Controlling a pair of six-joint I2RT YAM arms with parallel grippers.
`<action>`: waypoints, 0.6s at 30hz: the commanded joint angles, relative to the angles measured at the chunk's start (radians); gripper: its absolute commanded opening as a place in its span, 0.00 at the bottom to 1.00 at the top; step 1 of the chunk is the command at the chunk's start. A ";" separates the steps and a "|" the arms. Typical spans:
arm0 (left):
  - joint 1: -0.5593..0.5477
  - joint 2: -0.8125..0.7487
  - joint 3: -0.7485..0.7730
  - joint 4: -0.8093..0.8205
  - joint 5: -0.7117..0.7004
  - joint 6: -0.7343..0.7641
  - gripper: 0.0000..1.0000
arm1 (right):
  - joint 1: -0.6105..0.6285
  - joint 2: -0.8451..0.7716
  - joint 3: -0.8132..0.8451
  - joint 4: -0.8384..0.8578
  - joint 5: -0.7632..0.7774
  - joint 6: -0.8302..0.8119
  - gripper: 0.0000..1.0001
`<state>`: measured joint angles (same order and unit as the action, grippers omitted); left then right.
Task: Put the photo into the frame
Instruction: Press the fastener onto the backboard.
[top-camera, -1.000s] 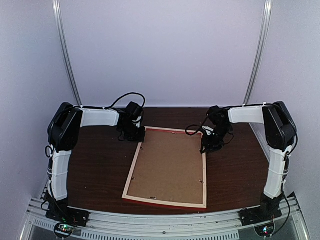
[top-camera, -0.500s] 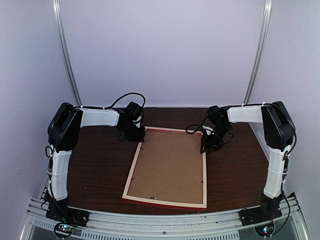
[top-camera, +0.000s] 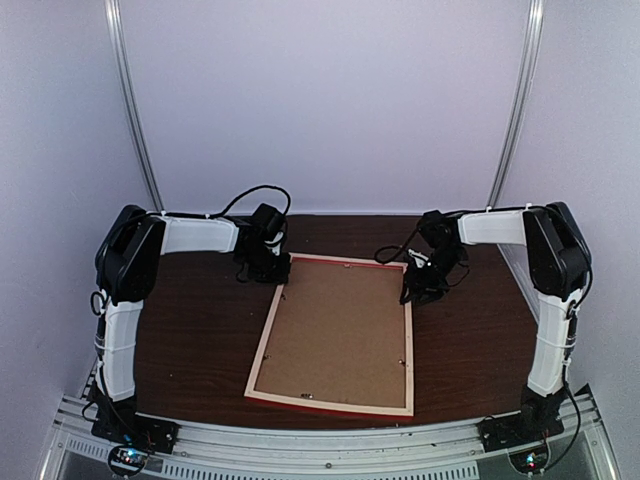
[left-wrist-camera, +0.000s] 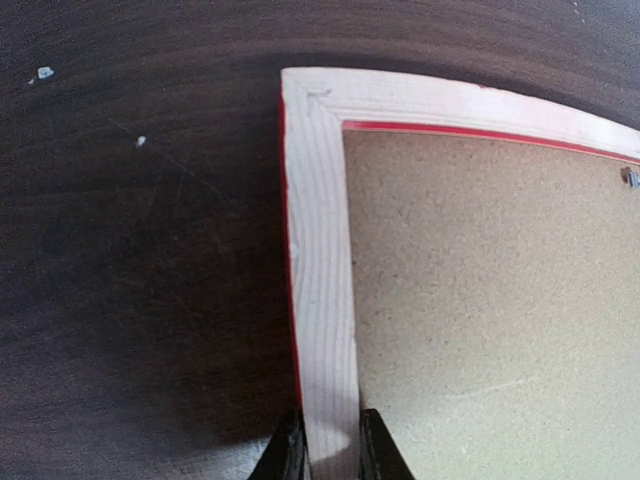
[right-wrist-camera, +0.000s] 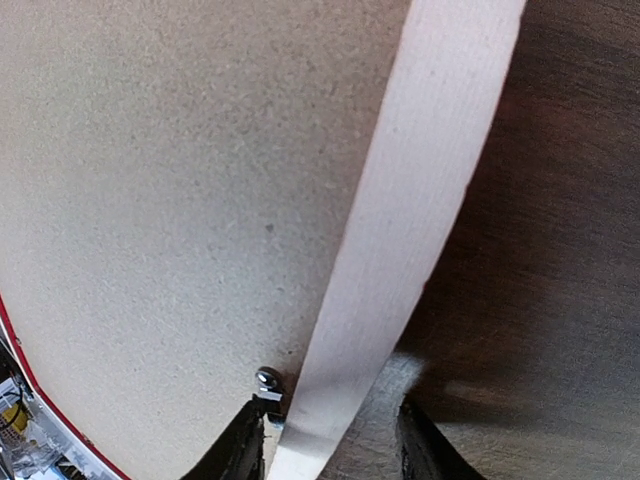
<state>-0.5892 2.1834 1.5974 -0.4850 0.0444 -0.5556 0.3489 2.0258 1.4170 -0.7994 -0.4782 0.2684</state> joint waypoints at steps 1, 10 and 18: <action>-0.003 0.011 -0.016 -0.020 -0.001 0.034 0.17 | -0.002 0.020 0.015 -0.018 0.044 -0.014 0.43; -0.003 0.009 -0.026 -0.017 -0.001 0.033 0.17 | 0.021 0.035 0.030 -0.038 0.133 -0.033 0.41; -0.003 0.007 -0.031 -0.013 -0.001 0.033 0.17 | 0.040 0.031 0.033 -0.041 0.208 -0.063 0.41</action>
<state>-0.5892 2.1834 1.5932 -0.4789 0.0444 -0.5552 0.3805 2.0346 1.4487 -0.8280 -0.3622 0.2302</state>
